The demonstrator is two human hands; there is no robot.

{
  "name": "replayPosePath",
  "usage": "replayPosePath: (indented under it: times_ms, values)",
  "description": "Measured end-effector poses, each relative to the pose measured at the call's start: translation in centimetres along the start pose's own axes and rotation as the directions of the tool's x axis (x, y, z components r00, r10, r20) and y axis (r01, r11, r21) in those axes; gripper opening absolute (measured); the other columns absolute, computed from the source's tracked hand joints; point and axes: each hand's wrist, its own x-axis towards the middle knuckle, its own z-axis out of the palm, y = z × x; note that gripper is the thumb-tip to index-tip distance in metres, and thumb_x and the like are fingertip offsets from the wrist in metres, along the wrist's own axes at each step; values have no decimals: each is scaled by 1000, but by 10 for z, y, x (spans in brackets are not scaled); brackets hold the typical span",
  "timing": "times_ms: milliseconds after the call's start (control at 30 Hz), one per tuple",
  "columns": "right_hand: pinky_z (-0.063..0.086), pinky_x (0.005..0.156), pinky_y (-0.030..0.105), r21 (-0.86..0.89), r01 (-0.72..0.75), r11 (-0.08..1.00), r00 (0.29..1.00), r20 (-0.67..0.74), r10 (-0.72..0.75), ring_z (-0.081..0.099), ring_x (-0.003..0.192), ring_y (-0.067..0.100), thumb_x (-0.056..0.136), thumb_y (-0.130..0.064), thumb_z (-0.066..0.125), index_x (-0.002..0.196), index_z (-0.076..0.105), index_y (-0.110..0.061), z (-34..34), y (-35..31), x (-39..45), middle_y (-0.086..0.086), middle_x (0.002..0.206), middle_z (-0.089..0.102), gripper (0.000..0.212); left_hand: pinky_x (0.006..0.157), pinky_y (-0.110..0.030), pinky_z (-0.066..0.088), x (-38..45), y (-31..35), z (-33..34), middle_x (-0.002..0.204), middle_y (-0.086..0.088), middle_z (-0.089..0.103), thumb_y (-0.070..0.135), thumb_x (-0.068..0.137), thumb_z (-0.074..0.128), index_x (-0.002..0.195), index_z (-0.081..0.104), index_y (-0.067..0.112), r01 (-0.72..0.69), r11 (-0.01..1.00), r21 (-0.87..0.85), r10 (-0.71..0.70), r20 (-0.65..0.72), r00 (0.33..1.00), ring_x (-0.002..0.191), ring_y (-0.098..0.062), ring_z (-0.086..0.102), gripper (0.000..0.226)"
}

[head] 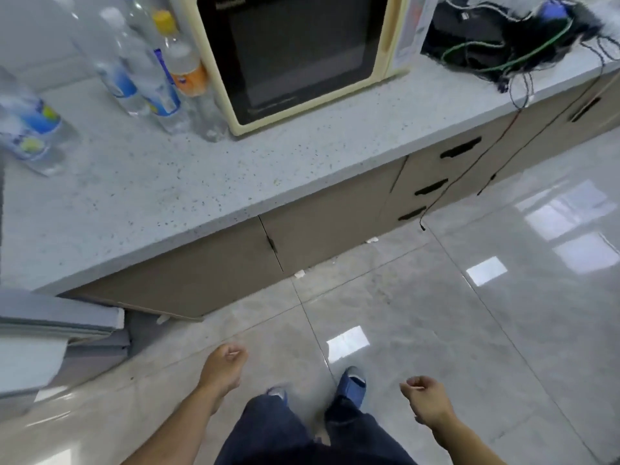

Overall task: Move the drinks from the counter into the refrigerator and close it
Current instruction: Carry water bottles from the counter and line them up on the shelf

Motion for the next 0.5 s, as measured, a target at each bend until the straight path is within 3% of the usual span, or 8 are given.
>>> replayPosePath:
  times_ms: [100, 200, 267, 333, 400, 500]
  values:
    - [44, 67, 32, -68, 134, 989, 988, 84, -128, 51, 62, 21, 85, -22, 70, 86, 66, -10, -6, -62, 21, 2, 65, 59, 13, 59, -27, 52, -8, -6, 6, 103, -5, 64, 26, 95, 59, 104, 61, 20, 93, 994, -52, -97, -82, 992, 87, -23, 63, 11]
    - [45, 70, 32, -92, 286, 954, 947, 179, -267, 52, 69, 22, 88, -16, 69, 94, 66, -5, 7, -135, 25, 6, 76, 63, 13, 53, -25, 51, -10, -9, 2, 98, -2, 66, 28, 93, 60, 109, 62, 20, 99, 987, -129, -123, -193, 973, 80, -21, 65, 18]
    - [44, 68, 26, -76, 400, 913, 897, 235, -374, 52, 69, 21, 89, -7, 67, 96, 66, 3, 22, -185, 22, 7, 78, 61, 13, 64, -31, 58, -8, -6, -4, 98, 3, 66, 31, 92, 61, 107, 62, 24, 74, 985, -157, -114, -260, 959, 82, -16, 66, 17]
    - [44, 70, 21, -70, 510, 858, 835, 282, -473, 57, 73, 18, 90, -9, 67, 97, 66, -6, 42, -234, 9, 4, 81, 64, 8, 78, -39, 60, -7, 4, -14, 100, 5, 67, 33, 91, 62, 104, 62, 30, 51, 980, -193, -111, -314, 943, 85, -13, 65, 13]
    - [44, 69, 12, -49, 620, 783, 753, 316, -577, 61, 77, 6, 91, -14, 67, 99, 65, -17, 65, -278, -10, -5, 85, 67, 9, 80, -40, 59, -4, 21, -28, 100, 10, 65, 35, 92, 61, 104, 61, 35, 5, 979, -205, -83, -377, 923, 87, -10, 64, 12]
    - [47, 66, 9, 38, 789, 613, 567, 338, -751, 61, 72, 3, 89, -12, 71, 99, 66, -20, 95, -337, -42, -5, 82, 67, 14, 82, -42, 59, 5, 59, -56, 101, 16, 64, 34, 93, 60, 101, 60, 43, -156, 952, -265, 17, -462, 887, 90, -7, 64, 12]
